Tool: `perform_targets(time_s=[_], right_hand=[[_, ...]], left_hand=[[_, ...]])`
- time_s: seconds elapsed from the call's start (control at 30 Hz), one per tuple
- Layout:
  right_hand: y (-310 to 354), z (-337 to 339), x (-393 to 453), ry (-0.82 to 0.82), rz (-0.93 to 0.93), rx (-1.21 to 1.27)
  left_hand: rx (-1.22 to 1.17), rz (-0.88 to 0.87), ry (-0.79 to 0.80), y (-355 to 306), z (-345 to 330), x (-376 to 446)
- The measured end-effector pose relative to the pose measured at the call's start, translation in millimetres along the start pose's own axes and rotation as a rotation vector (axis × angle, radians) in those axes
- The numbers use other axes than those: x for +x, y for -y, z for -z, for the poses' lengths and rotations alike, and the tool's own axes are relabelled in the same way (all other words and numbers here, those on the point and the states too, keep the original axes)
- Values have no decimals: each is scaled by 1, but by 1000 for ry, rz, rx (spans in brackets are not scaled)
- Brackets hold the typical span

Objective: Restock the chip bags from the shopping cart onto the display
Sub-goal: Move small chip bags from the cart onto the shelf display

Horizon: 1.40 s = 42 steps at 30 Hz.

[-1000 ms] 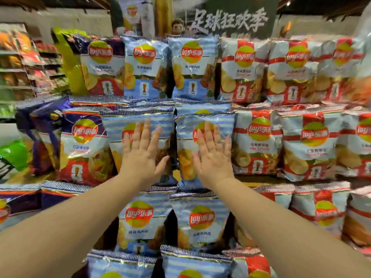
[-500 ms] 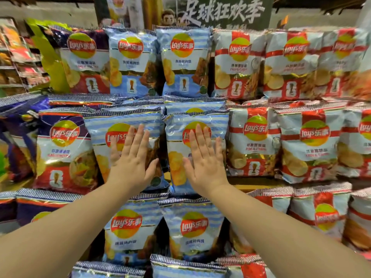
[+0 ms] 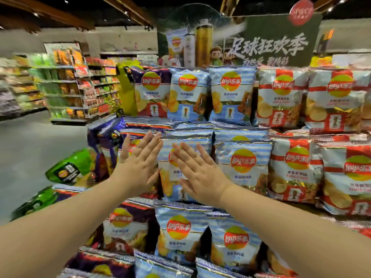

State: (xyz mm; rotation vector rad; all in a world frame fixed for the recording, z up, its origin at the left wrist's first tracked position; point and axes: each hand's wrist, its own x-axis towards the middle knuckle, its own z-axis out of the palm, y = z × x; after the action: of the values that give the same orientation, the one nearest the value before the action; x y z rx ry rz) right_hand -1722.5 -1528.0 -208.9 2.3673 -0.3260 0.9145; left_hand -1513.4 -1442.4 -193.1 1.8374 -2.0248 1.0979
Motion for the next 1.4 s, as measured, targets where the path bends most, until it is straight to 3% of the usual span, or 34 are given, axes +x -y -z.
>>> perform_targets(time_s=[0.1, 0.17, 0.23, 0.3, 0.43, 0.6, 0.73, 0.93, 1.1, 1.27, 1.4], right_hand=[[25, -14, 38, 18, 72, 21], [45, -31, 62, 56, 38, -1], [66, -50, 87, 95, -85, -6], [88, -70, 111, 133, -260, 6], [119, -113, 142, 258, -549, 42], [127, -153, 146, 393, -632, -91], [130, -163, 145, 321, -686, -127], [147, -145, 167, 463, -821, -136], [189, -102, 196, 424, -781, -80], [246, -63, 216, 268, -724, -34], [294, -24, 234, 249, -568, -121]], left_hand=[[66, -48, 49, 45, 8, -38], [69, 56, 108, 73, 12, -60], [43, 251, 141, 95, 15, -70], [28, 337, 120, 111, 14, -74], [-34, 249, 219, 136, 4, -79], [-115, 93, -64, 190, -37, -88], [-135, 20, -14, 231, -58, -91], [-186, 30, 80, 252, -67, -96], [-337, 4, 1, 253, -57, -101], [-385, -53, 146, 261, -20, -124], [-426, -71, 129, 288, 28, -155]])
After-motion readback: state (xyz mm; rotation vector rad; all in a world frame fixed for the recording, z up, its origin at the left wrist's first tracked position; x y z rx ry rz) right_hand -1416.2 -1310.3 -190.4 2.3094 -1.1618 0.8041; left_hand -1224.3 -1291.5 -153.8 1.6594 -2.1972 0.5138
